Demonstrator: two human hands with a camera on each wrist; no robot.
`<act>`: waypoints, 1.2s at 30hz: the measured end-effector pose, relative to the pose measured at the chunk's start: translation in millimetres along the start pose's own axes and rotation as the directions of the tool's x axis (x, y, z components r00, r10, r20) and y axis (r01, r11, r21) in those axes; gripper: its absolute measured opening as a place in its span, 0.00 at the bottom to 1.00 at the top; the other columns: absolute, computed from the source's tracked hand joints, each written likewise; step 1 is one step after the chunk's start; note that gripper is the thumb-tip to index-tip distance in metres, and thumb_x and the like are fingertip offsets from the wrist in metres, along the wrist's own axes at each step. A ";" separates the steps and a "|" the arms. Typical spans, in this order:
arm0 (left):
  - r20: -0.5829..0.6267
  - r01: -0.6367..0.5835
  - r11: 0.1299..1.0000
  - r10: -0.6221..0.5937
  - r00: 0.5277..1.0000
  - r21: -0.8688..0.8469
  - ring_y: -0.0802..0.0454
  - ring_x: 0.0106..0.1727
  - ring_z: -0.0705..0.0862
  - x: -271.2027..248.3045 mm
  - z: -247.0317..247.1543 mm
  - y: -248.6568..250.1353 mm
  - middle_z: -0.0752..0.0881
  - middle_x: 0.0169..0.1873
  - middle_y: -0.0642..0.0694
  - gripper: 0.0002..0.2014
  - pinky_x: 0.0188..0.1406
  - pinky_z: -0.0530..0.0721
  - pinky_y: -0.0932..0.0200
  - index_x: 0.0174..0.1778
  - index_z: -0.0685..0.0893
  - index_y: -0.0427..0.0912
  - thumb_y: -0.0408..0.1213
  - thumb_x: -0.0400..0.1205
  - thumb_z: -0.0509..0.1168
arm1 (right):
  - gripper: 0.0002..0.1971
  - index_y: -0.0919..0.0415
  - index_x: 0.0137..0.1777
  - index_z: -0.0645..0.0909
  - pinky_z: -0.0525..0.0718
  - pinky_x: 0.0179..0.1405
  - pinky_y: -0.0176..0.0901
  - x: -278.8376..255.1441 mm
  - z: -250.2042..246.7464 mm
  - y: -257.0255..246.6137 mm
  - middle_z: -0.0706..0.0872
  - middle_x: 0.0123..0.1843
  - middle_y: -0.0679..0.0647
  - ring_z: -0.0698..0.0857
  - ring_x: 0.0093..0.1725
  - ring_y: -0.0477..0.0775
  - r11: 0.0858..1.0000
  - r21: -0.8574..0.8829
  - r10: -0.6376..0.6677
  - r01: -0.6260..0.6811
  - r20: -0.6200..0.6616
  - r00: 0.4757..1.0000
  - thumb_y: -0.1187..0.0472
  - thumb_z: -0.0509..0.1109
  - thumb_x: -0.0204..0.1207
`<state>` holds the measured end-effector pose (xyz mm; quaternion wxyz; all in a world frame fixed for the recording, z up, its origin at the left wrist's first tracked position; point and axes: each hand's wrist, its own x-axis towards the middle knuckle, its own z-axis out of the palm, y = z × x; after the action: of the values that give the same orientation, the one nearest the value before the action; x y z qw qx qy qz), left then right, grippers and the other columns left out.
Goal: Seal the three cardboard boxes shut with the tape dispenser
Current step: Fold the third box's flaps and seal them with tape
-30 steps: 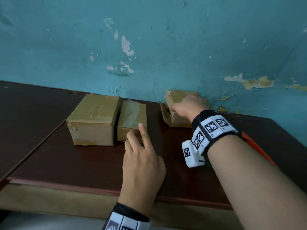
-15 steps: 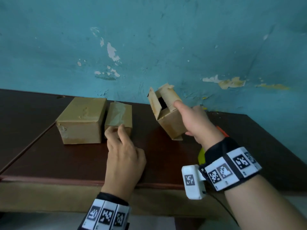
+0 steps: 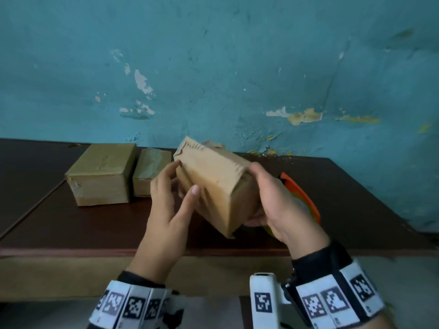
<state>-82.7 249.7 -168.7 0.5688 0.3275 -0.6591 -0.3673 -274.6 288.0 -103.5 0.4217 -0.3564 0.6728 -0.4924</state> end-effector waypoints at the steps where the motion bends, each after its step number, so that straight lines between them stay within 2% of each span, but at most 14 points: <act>1: 0.042 -0.003 0.996 0.007 0.999 -0.094 0.57 0.82 0.74 0.2 -4.0 3.7 0.74 0.81 0.53 0.28 0.80 0.75 0.49 0.82 0.69 0.66 0.58 0.84 0.65 | 0.32 0.47 0.62 0.89 0.93 0.49 0.62 -1.9 -2.0 2.5 0.94 0.54 0.54 0.92 0.55 0.63 1.000 0.022 0.015 -0.016 0.024 1.000 0.25 0.58 0.77; 5: 0.120 0.009 0.962 0.025 0.992 -0.274 0.61 0.75 0.80 -1.3 -13.3 20.7 0.81 0.75 0.60 0.29 0.70 0.79 0.65 0.81 0.71 0.71 0.50 0.84 0.69 | 0.28 0.47 0.48 0.89 0.90 0.50 0.64 -8.2 -8.6 12.9 0.94 0.43 0.52 0.90 0.53 0.64 0.999 0.035 0.019 -0.023 0.098 0.995 0.35 0.49 0.88; 8: 0.152 0.022 0.985 0.005 0.988 -0.173 0.63 0.76 0.79 -2.0 -17.3 25.7 0.82 0.72 0.65 0.27 0.69 0.81 0.65 0.78 0.79 0.65 0.49 0.80 0.71 | 0.29 0.39 0.37 0.87 0.87 0.56 0.63 -8.2 -1.9 19.7 0.94 0.45 0.49 0.90 0.54 0.60 1.000 0.020 -0.023 0.021 0.155 0.988 0.41 0.48 0.92; 10: 0.168 0.043 0.996 -0.030 0.985 -0.074 0.61 0.80 0.75 -1.8 -18.7 22.9 0.80 0.74 0.65 0.25 0.75 0.77 0.56 0.72 0.86 0.61 0.50 0.77 0.75 | 0.25 0.37 0.47 0.89 0.87 0.59 0.59 -4.7 3.5 25.6 0.95 0.50 0.49 0.91 0.56 0.59 0.999 0.037 -0.042 0.036 0.156 0.987 0.39 0.50 0.92; 12: 0.153 0.021 0.999 -0.016 0.988 -0.032 0.64 0.86 0.67 -2.0 -16.7 16.9 0.75 0.80 0.68 0.24 0.81 0.70 0.56 0.68 0.89 0.58 0.48 0.74 0.79 | 0.23 0.45 0.62 0.89 0.85 0.65 0.56 2.8 8.9 30.7 0.95 0.57 0.51 0.91 0.61 0.57 0.995 0.082 -0.076 0.066 0.129 0.989 0.35 0.56 0.88; 14: 0.128 -0.042 0.999 0.042 0.991 -0.006 0.67 0.87 0.64 -2.1 -10.5 11.4 0.73 0.82 0.65 0.25 0.82 0.66 0.63 0.66 0.89 0.54 0.45 0.72 0.82 | 0.36 0.49 0.71 0.86 0.81 0.74 0.59 10.4 11.4 34.1 0.92 0.65 0.50 0.89 0.66 0.54 0.985 0.128 -0.128 0.117 0.081 0.988 0.23 0.62 0.75; 16: 0.116 -0.095 0.995 0.090 0.989 0.036 0.67 0.87 0.66 -2.7 -3.9 7.1 0.73 0.83 0.62 0.26 0.81 0.67 0.70 0.65 0.88 0.52 0.45 0.71 0.86 | 0.51 0.44 0.77 0.81 0.75 0.81 0.64 23.8 11.0 44.0 0.87 0.74 0.47 0.84 0.74 0.53 0.974 0.181 -0.151 0.136 0.075 0.986 0.11 0.63 0.62; 19: 0.067 -0.122 0.987 0.115 0.991 0.109 0.65 0.87 0.65 -3.2 -0.2 2.7 0.73 0.81 0.67 0.24 0.76 0.68 0.76 0.63 0.89 0.51 0.46 0.71 0.83 | 0.57 0.39 0.84 0.74 0.66 0.87 0.64 42.6 10.4 63.4 0.80 0.82 0.44 0.76 0.83 0.50 0.932 0.340 -0.175 0.129 0.108 0.979 0.08 0.64 0.56; 21: 0.042 -0.128 0.981 0.123 0.991 0.149 0.65 0.89 0.60 -5.0 1.3 -0.1 0.69 0.83 0.68 0.23 0.80 0.67 0.69 0.62 0.90 0.51 0.48 0.71 0.83 | 0.51 0.39 0.85 0.72 0.64 0.88 0.61 32.8 15.9 60.6 0.78 0.83 0.42 0.74 0.84 0.47 0.931 0.337 -0.189 0.144 0.105 0.976 0.13 0.66 0.64; 24: 0.023 -0.151 0.953 0.151 0.988 0.262 0.65 0.91 0.50 -7.7 2.8 -1.3 0.63 0.86 0.68 0.23 0.91 0.54 0.40 0.60 0.91 0.52 0.54 0.71 0.83 | 0.31 0.45 0.87 0.69 0.68 0.82 0.46 12.7 16.5 49.9 0.74 0.85 0.42 0.73 0.82 0.42 0.937 0.204 -0.287 0.285 -0.017 0.958 0.39 0.67 0.87; 27: 0.009 -0.172 0.948 0.176 0.984 0.268 0.61 0.90 0.61 -8.0 2.3 3.3 0.75 0.83 0.58 0.20 0.90 0.61 0.44 0.59 0.92 0.49 0.52 0.73 0.81 | 0.25 0.45 0.88 0.69 0.66 0.79 0.33 5.5 9.3 46.4 0.70 0.86 0.41 0.69 0.82 0.37 0.895 0.150 -0.419 0.420 -0.039 0.907 0.51 0.63 0.92; 29: 0.017 -0.225 0.937 0.228 0.973 0.267 0.63 0.80 0.76 -9.2 2.3 5.2 0.85 0.71 0.53 0.18 0.84 0.73 0.54 0.58 0.92 0.44 0.47 0.76 0.80 | 0.21 0.48 0.84 0.76 0.69 0.73 0.22 1.2 10.5 45.8 0.77 0.80 0.36 0.73 0.76 0.27 0.839 0.081 -0.533 0.538 -0.073 0.843 0.54 0.61 0.93; 32: 0.025 -0.237 0.928 0.240 0.970 0.288 0.58 0.74 0.81 -11.1 5.1 6.7 0.84 0.66 0.52 0.17 0.75 0.76 0.65 0.60 0.90 0.42 0.45 0.78 0.79 | 0.16 0.53 0.69 0.89 0.76 0.65 0.22 -3.2 14.0 48.5 0.89 0.65 0.36 0.84 0.66 0.28 0.777 -0.001 -0.621 0.630 -0.163 0.766 0.55 0.60 0.93; 36: 0.015 -0.250 0.921 0.258 0.966 0.300 0.54 0.78 0.79 -10.1 6.8 2.0 0.84 0.67 0.52 0.17 0.81 0.75 0.53 0.61 0.90 0.42 0.44 0.79 0.78 | 0.14 0.53 0.69 0.88 0.77 0.65 0.24 -4.1 5.3 52.1 0.89 0.64 0.36 0.83 0.67 0.30 0.720 -0.146 -0.694 0.679 -0.154 0.703 0.55 0.63 0.92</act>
<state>-88.1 260.1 -172.7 0.5634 0.3260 -0.7369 -0.1824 -271.4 303.3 -153.6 0.1247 -0.5467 0.5489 -0.6199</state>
